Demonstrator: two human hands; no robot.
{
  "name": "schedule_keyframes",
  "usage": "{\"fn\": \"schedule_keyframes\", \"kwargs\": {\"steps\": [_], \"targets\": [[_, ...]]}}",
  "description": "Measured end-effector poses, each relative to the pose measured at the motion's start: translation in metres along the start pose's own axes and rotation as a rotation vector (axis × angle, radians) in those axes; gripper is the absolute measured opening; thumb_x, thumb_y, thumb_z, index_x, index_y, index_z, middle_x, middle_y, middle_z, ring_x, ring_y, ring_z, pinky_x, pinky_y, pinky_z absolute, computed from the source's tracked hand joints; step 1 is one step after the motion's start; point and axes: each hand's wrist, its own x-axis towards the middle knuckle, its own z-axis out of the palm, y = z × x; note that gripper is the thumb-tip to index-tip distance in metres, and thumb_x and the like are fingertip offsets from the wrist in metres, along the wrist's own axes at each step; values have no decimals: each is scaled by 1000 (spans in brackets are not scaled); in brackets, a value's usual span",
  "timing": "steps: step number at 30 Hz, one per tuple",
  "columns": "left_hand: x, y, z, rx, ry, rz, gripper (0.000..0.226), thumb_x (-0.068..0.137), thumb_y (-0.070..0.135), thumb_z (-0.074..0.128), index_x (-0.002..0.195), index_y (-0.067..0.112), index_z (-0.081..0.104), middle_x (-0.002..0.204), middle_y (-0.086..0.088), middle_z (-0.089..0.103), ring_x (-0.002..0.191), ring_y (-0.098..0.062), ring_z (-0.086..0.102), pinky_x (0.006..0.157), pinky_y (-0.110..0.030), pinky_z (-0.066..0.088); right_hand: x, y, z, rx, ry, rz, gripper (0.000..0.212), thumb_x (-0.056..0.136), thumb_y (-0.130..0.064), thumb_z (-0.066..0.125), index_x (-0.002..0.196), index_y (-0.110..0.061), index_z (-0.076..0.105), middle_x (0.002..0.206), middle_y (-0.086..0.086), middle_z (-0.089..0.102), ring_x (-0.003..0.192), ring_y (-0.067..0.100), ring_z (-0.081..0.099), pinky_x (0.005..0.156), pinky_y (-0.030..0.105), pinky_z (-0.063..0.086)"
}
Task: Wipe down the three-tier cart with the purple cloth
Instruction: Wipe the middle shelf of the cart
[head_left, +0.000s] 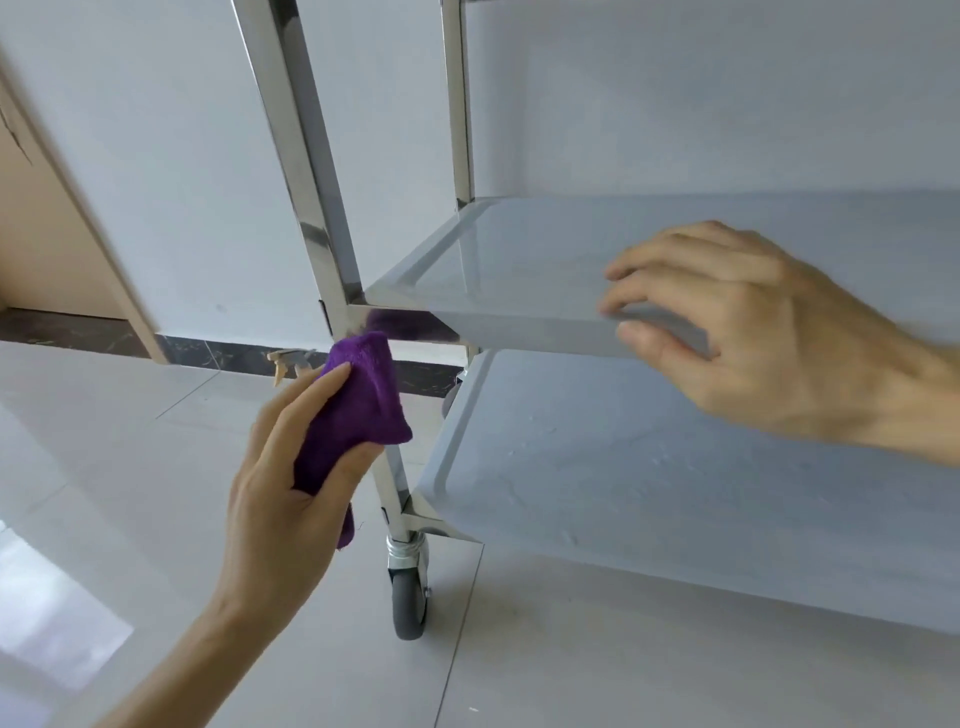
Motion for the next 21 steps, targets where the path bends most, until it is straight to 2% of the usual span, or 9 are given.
{"fn": "schedule_keyframes", "kwargs": {"steps": [2,4,5,6,8,11,16,19,21], "targets": [[-3,-3,15,-47,34,-44,58,86,25,68,135,48,47,138,19,46,106,-7,59,75,-23,56,-7,-17,10,-23,27,-112,20,95,-21,55,105,-12,70,118,5,64,112,29,57,90,45,46],[-4,-6,30,-57,76,-119,63,89,19,70,137,52,43,140,17,45,125,-15,50,87,-47,55,-15,-31,22,-19,22,-179,18,95,-15,55,102,-10,71,115,7,65,109,31,59,86,45,47],[-4,-8,38,-68,104,-159,66,90,17,69,138,52,41,140,16,45,129,-16,47,92,-53,52,-19,-37,30,-6,9,-195,18,94,-13,56,101,-9,71,114,7,66,107,31,59,85,44,47],[-3,-9,45,-80,136,-188,68,90,17,69,140,52,38,141,16,44,131,-14,45,98,-53,49,-23,-42,38,12,-11,-200,17,92,-10,57,101,-8,71,113,8,66,106,31,59,85,42,48],[1,-12,58,-92,203,-224,72,88,23,68,144,50,33,144,21,42,135,-8,41,107,-41,43,-31,-50,60,45,-78,-176,18,88,-7,59,102,-8,71,111,8,66,105,30,59,86,38,47],[13,-22,71,-126,274,-266,75,84,27,69,143,52,31,143,27,40,134,-1,40,106,-29,43,-43,-53,99,79,-220,-80,24,90,-13,55,111,-11,66,116,6,63,105,29,57,87,39,46],[34,-51,86,-144,298,-346,75,83,34,70,140,55,26,146,25,41,133,-2,43,110,-39,41,-68,-40,168,137,-493,102,41,99,-30,43,139,-19,44,141,-2,45,127,23,43,102,37,35],[25,-68,102,-121,336,-347,72,85,37,68,139,53,24,151,15,39,137,-6,39,112,-36,38,-83,-34,184,155,-546,128,43,89,-24,64,130,-12,57,132,2,60,119,26,57,97,39,47],[6,-79,113,-130,321,-387,72,87,34,68,139,52,23,152,12,38,138,-8,38,113,-35,37,-93,-32,189,144,-486,121,48,74,-15,79,120,-7,67,123,5,67,111,26,65,92,39,54]]}}
